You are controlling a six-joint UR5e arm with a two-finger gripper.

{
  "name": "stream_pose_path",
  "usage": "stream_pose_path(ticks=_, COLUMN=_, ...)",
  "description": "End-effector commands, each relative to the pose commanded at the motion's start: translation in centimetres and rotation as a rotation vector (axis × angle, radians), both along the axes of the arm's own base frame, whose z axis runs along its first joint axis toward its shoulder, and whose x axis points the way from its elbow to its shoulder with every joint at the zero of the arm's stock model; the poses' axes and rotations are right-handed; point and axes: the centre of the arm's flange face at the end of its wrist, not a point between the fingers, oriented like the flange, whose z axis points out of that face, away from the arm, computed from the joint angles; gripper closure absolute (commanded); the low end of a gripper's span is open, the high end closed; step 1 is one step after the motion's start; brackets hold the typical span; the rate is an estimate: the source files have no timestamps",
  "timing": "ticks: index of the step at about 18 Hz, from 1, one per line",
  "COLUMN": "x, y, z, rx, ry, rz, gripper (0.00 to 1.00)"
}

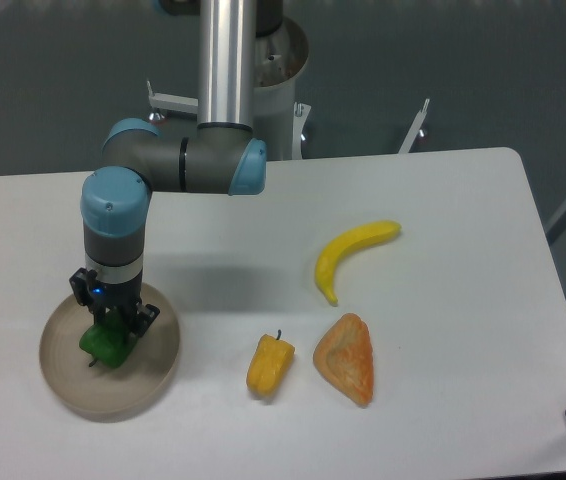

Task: Pick up the green pepper from the plate
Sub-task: 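Lift the green pepper off the plate and carry it away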

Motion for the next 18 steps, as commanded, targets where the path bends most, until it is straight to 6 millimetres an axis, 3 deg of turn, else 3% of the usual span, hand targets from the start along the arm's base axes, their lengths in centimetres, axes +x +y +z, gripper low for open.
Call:
stream_pose_path(ticks=2, x=-1.8, y=-0.4, z=1.5, rx=0.022, ry=0.016, rz=-0.006, gripper=0.67)
stream_pose_path(ticks=6, x=-8.3, y=-1.4, z=4.0, rx=0.057, ry=0.06, rz=0.004, gripper=0.67)
stream_pose_path(ticks=8, x=-13.4, y=-2.5, z=4.9, rx=0.066, ry=0.104, rz=0.017, gripper=0.67)
stream_pose_path(ticks=9, x=-15.4, y=-3.2, z=5.9, rx=0.077, ry=0.136, rz=0.006, gripper=0.67)
stream_pose_path(ticks=12, x=-20.7, y=-4.9, z=6.4, rx=0.071, ry=0.2, rz=-0.038, gripper=0.67)
stream_pose_path(ticks=15, x=-25.0, y=-6.4, z=7.5, rx=0.071, ry=0.251, rz=-0.094, gripper=0.67)
stream_pose_path(ticks=18, x=-27.6, y=-6.8, z=7.5, rx=0.044, ry=0.293, rz=-0.132, gripper=0.67)
